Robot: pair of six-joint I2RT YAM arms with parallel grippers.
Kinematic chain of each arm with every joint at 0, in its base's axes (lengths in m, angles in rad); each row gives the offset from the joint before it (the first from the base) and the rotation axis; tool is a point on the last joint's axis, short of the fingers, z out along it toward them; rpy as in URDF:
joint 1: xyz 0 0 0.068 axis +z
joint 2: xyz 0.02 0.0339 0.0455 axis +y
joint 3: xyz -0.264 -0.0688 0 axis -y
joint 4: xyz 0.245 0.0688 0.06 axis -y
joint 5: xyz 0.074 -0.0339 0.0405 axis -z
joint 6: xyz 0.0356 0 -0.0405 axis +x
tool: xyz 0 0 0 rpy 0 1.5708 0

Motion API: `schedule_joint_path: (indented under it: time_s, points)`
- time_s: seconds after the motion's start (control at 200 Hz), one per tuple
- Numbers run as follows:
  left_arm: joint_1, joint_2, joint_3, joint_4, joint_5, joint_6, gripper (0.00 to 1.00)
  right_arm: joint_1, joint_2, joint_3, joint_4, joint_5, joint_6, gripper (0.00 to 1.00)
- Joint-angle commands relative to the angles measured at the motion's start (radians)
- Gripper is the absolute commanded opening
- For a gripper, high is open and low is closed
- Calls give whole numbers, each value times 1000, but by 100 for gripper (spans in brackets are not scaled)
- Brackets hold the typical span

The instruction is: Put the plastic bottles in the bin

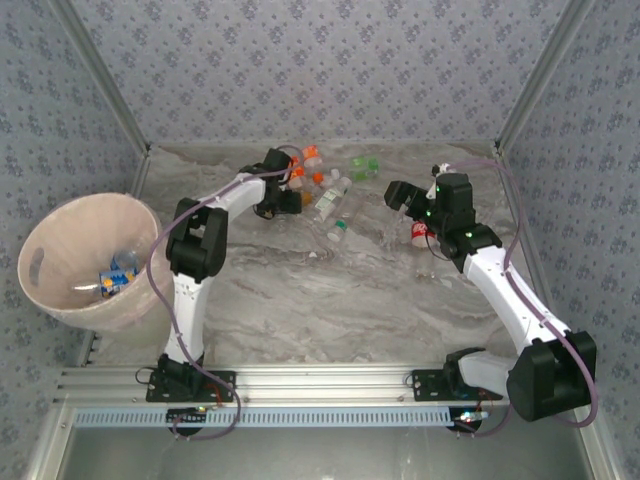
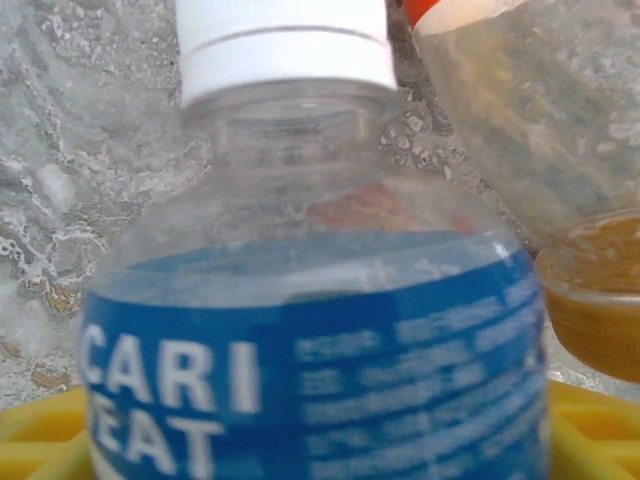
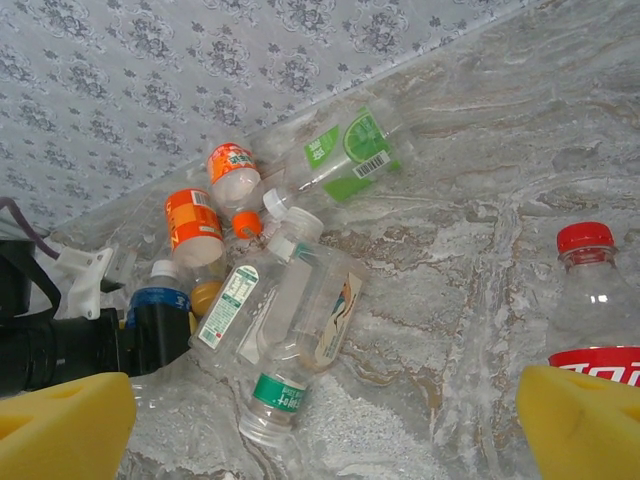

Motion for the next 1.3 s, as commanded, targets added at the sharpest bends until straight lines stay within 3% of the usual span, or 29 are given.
schedule_joint_path:
  time_s: [0.0,0.285,0.605,0.859,1.134,1.294]
  points:
    - [-2,3,0,16,-17,30,71,6,-21,1,-26,18,-23,100]
    - [1,-99,-101,87,-87,87,65,6,-7,-6,-1,9,-23,100]
    - [6,-313,-312,210,-67,2,60,5,12,-2,7,-11,-25,100]
    - [-3,-567,-408,233,-22,-76,60,4,38,4,38,-8,-24,100]
    - [-2,-852,-395,194,39,-130,60,7,63,16,44,-16,-17,100]
    - [23,-1019,-374,148,12,-123,61,13,81,18,62,-27,-7,100]
